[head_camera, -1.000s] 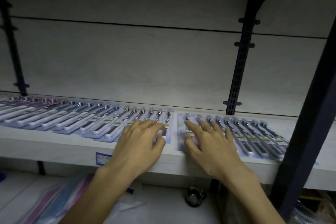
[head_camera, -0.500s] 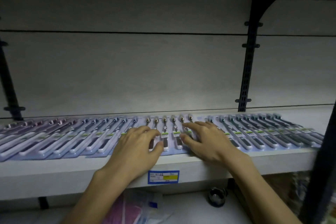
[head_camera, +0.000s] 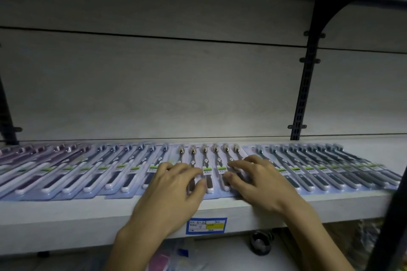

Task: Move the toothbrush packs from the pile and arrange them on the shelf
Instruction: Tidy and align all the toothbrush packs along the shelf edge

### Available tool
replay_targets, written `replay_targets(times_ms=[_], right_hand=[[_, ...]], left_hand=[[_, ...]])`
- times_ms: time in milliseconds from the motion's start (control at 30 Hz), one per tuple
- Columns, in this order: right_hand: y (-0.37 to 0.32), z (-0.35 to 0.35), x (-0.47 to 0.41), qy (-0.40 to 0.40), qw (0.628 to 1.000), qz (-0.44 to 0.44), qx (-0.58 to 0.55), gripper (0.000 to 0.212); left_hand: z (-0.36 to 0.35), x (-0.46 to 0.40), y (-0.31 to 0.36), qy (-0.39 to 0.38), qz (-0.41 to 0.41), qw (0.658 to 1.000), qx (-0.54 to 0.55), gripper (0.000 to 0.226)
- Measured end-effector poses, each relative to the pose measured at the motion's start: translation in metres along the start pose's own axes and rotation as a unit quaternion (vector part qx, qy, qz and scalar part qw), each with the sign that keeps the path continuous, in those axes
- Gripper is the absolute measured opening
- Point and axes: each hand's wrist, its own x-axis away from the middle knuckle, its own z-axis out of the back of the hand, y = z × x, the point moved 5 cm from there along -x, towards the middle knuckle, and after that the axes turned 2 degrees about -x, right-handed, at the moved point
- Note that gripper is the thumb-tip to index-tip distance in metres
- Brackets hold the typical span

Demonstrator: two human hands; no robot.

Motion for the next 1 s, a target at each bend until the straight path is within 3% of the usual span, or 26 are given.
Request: replay_targets(times_ms=[533,1000], right_hand=[[-0.005,0.007,0.003,0.015,0.999,0.044,-0.026,0.044],[-0.007,0.01,0.004,0.044,0.992,0.1,-0.067,0.025]], left_hand=[[-0.001,0.0,0.002,-0.014,0.003,1.0,-0.018,0.042],[-0.003,0.0,0.0,-0.022,-0.03,0.999,-0.01,0.027]])
